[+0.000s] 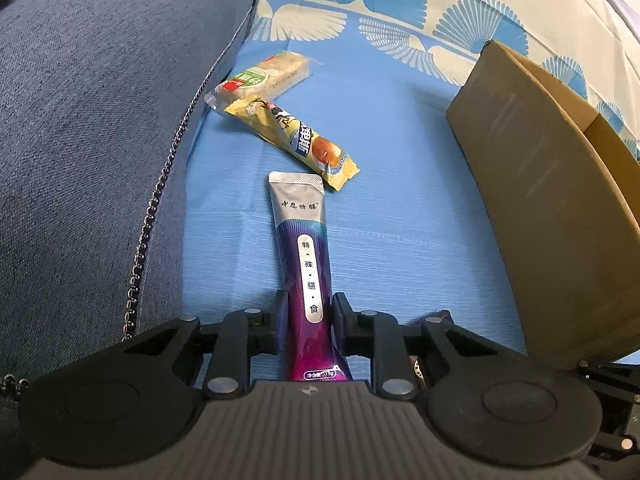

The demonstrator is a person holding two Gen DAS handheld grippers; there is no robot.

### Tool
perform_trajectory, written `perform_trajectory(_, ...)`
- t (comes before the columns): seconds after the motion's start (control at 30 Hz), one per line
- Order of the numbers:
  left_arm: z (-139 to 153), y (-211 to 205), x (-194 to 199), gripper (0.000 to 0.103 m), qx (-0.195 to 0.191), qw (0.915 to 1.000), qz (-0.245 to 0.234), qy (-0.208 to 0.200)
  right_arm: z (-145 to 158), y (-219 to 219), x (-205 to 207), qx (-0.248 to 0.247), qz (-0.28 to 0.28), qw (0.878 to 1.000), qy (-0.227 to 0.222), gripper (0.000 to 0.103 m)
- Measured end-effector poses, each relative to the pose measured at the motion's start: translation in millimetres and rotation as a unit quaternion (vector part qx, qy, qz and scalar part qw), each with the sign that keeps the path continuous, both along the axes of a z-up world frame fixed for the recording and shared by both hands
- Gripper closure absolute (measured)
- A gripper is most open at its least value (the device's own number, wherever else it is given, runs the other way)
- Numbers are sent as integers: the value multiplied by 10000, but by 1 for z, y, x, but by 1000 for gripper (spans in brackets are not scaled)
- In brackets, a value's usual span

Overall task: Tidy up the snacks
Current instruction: 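Lift the purple-white bar with left tool while right tool lifts the biscuit packet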

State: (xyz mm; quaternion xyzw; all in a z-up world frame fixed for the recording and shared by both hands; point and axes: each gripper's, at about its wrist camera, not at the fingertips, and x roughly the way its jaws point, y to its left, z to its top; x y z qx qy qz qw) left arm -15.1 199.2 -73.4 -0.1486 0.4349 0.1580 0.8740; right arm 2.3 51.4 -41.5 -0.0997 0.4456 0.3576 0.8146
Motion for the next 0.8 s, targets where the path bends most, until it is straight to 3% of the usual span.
perform_trajectory(0.07, 0, 0, 0, 78, -15, 10000, 4, -4, 1, 1, 0, 52, 6, 10000, 4, 89)
perform_trajectory(0.13, 0, 1, -1, 77, -46, 10000, 15, -6, 3, 1, -1, 169, 29, 9999, 9, 64)
perform_trajectory(0.2, 0, 1, -1, 77, -58, 10000, 26, -10, 5, 2, -3, 219, 68, 9997, -29, 49)
perform_trajectory(0.23, 0, 1, -1, 77, -55, 10000, 20, -9, 5, 4, -4, 224, 129, 9997, -31, 47)
perform_trajectory(0.47, -1, -3, 2, 63, 14, 9999, -140, 45, -13, 18, -14, -371, 491, 9980, -165, 47)
perform_trajectory(0.6, -2, -7, 4, 63, 129, 9997, -180, 89, -12, 19, -19, -486, 580, 9964, -393, 62)
perform_trajectory(0.8, -2, -10, 5, 76, 286, 9994, -169, 123, -4, 12, -15, -284, 339, 9979, -473, 62)
